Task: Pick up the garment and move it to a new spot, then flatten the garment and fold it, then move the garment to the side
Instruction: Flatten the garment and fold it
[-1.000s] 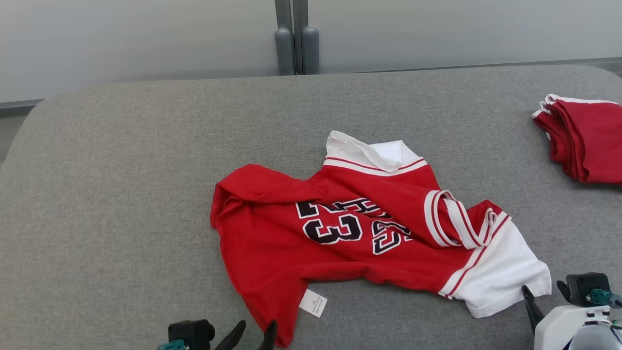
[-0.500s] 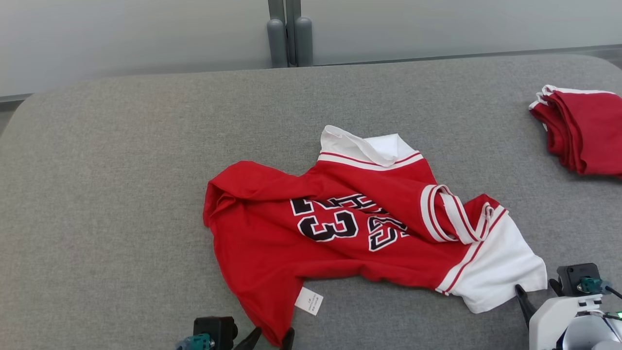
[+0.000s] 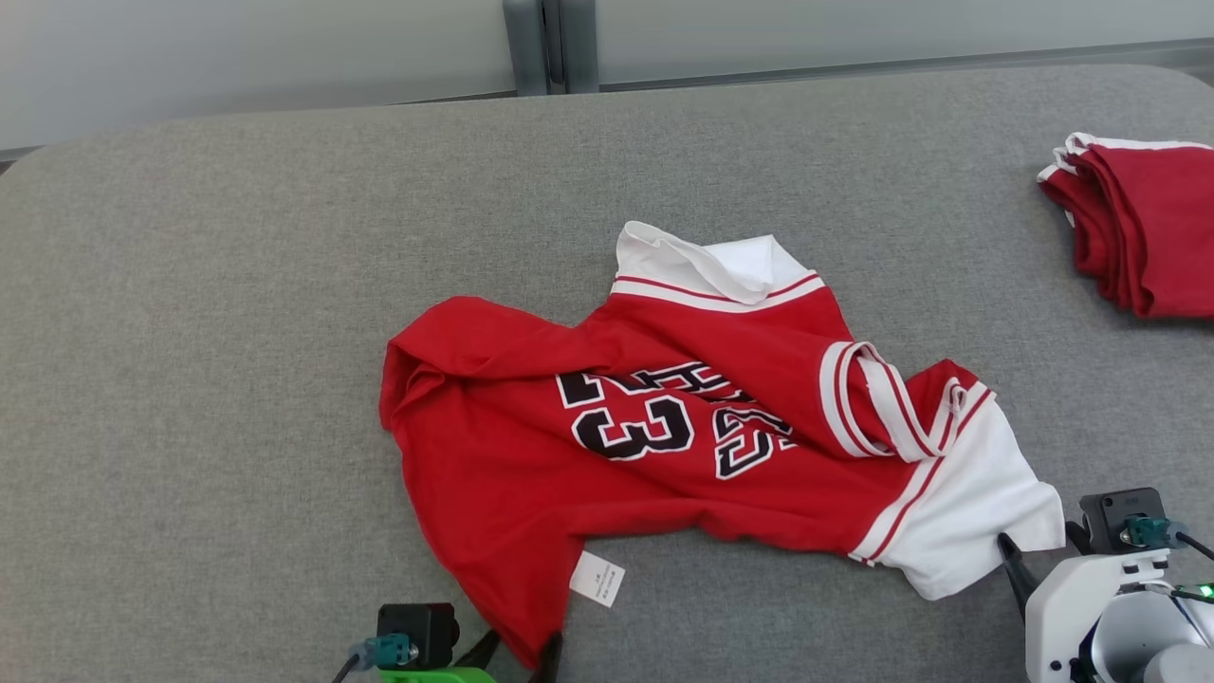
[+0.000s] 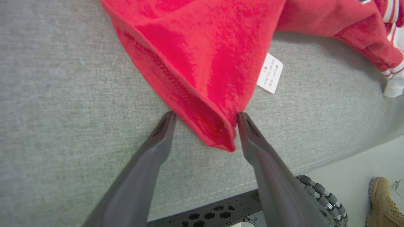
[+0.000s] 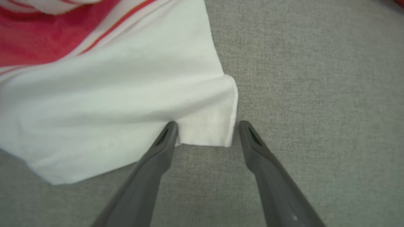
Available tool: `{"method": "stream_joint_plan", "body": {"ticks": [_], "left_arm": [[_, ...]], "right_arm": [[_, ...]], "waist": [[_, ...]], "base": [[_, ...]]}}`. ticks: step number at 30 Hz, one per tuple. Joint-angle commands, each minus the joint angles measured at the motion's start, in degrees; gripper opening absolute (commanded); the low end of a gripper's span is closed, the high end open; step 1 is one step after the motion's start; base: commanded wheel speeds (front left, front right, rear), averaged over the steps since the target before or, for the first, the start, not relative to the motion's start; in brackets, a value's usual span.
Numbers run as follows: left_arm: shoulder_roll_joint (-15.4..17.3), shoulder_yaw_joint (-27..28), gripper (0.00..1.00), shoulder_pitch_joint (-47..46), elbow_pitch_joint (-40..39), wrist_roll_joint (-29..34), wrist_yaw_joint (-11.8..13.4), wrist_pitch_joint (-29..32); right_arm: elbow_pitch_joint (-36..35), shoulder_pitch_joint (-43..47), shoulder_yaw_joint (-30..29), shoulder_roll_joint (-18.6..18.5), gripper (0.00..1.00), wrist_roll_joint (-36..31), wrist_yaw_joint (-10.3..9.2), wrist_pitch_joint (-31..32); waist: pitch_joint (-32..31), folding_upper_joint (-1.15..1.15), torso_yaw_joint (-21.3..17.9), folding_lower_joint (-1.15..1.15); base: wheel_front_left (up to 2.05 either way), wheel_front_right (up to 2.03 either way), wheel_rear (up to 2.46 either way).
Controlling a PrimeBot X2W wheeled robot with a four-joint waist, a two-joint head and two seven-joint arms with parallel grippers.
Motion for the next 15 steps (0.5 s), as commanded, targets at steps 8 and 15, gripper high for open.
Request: {"method": "stream_joint_plan", "body": {"ticks": [8,15], "left_arm": [[-0.52,-1.59,0.00,-2.04,6.54,-0.85,-1.47,-1.01],[-0.70,-0.09,0.00,-0.90,6.12,-4.36,-2.73,-2.42]], "right_arm": [[-0.82,0.69,2.54,-0.75,0.02,2.75,-0.01,0.23],[-4.12,1.13,1.15,-0.59,0.00,8.62,-0.04,-2.89]], "waist": [[-0.64,0.00,-0.05,0.00],[-2.04,0.00,-0.12,0.00]], "base": [[0.00,0.00,0.00],[0.00,0.00,0.00]]}}
